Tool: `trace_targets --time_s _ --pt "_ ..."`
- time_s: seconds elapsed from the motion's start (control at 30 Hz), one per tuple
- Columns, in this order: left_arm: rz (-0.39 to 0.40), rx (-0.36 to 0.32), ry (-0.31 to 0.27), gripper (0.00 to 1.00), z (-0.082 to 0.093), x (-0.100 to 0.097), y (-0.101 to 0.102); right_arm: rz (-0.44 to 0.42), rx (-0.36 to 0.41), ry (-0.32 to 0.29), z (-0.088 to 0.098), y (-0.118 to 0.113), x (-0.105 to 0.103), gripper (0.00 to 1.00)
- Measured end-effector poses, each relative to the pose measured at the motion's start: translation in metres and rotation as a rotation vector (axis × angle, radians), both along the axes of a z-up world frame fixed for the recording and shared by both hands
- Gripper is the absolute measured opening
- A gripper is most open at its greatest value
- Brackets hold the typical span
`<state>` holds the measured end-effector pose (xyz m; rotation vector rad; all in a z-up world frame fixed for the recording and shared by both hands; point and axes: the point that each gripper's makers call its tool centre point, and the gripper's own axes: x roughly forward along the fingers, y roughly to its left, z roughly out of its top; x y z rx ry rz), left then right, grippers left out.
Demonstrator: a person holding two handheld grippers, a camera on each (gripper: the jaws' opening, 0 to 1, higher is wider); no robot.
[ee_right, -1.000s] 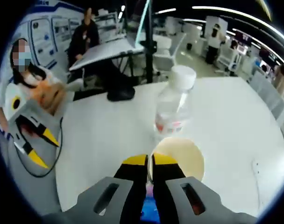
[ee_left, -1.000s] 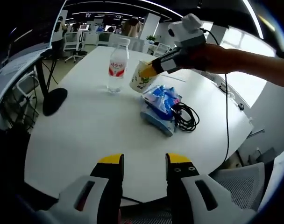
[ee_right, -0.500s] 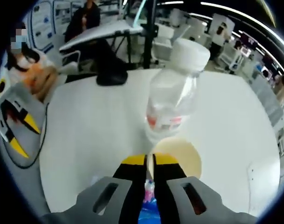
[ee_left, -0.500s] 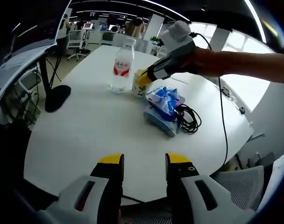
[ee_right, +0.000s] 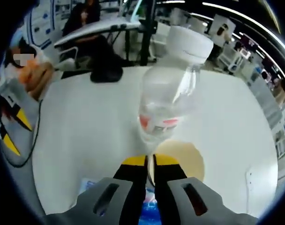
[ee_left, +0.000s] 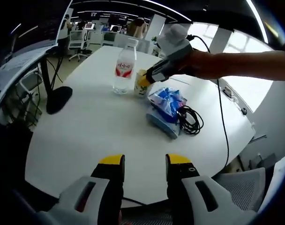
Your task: Arrange the tabletop items into an orderly group along one side of the table until the central work area is clear of visible clutter.
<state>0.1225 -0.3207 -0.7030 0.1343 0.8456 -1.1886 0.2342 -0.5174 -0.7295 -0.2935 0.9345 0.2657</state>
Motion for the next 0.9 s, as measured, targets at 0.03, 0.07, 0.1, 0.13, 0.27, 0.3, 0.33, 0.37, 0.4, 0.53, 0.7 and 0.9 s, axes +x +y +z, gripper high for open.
trace_targets --time_s 0.03,0.07,0.1,0.13,0.27,0.3,0.33,0.37,0.4,0.53,0.7,0.9 --pt "0.000 0.000 0.001 0.33 0.000 0.000 0.000 -0.006 0.002 -0.003 0.000 0.000 0.000 0.02" --pt "-0.001 0.000 0.001 0.33 0.000 -0.001 0.000 -0.009 0.002 -0.007 0.001 -0.001 0.001 0.03" --pt "0.000 0.000 0.001 0.33 0.000 -0.001 -0.001 -0.018 0.009 -0.011 0.000 -0.002 0.002 0.05" --pt "0.000 -0.001 0.001 0.33 0.001 -0.001 -0.001 -0.027 0.017 -0.013 0.001 -0.003 0.002 0.09" --pt "0.001 -0.003 -0.004 0.34 0.002 0.000 -0.001 -0.039 0.020 -0.034 0.007 -0.004 -0.001 0.15" --pt "0.001 -0.003 -0.003 0.33 0.002 0.000 -0.001 -0.041 0.031 -0.042 0.009 -0.003 -0.002 0.15" --pt "0.002 -0.003 -0.003 0.33 0.001 0.000 -0.001 -0.051 0.049 -0.053 0.012 -0.002 -0.003 0.16" --pt "0.001 -0.004 -0.001 0.33 0.001 0.000 -0.001 -0.067 0.065 -0.053 0.013 -0.001 -0.005 0.17" --pt "0.001 -0.005 0.001 0.33 0.001 -0.001 -0.001 -0.093 0.073 -0.063 0.017 -0.002 -0.007 0.17" --pt "-0.002 -0.008 0.005 0.33 0.000 -0.003 -0.003 -0.112 0.108 -0.117 0.031 0.000 -0.009 0.22" --pt "-0.012 -0.016 0.009 0.33 0.002 -0.009 -0.007 -0.123 0.111 -0.170 0.049 0.001 -0.019 0.24" --pt "-0.019 -0.029 0.023 0.33 0.003 -0.014 -0.010 -0.170 0.119 -0.226 0.067 -0.003 -0.039 0.24"
